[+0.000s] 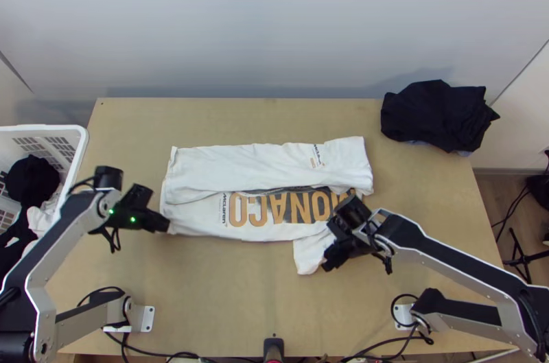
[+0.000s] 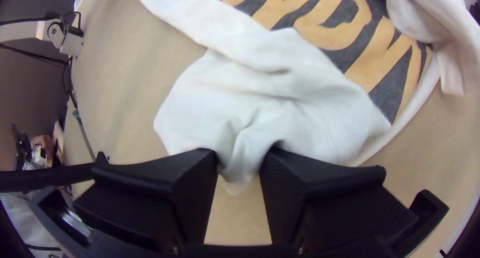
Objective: Fold the t-shirt
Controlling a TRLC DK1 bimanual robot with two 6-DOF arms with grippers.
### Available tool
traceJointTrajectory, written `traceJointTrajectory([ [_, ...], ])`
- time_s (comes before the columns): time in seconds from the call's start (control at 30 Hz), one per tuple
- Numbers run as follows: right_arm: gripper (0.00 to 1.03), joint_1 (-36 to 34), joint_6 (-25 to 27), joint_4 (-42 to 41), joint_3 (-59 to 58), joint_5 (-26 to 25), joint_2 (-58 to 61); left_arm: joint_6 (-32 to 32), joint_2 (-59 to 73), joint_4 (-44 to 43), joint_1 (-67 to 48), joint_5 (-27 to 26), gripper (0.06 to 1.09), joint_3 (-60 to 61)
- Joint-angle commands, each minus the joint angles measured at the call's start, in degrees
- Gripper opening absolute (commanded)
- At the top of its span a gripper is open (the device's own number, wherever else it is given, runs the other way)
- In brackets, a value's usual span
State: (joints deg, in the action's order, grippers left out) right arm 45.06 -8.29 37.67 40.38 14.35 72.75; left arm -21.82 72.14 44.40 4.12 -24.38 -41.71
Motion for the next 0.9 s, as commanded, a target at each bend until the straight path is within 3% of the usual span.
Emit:
traceJointTrajectory([
  [0.0,0.02,-3.7,0.3,0.8,5.6,-0.6,-0.1,2.2,1.0,1.3,4.8,-0.2,0.10,-7.7],
  [0.57,0.03,-15.4,4.3,0.5,23.7,-1.9,4.1,13.7,11.7,3.4,5.0,-0.1,0.10,-26.9],
  [0.87,0.03,-21.6,4.6,-2.3,34.7,-1.8,14.4,20.9,19.4,3.1,3.6,-0.1,0.10,-37.0],
])
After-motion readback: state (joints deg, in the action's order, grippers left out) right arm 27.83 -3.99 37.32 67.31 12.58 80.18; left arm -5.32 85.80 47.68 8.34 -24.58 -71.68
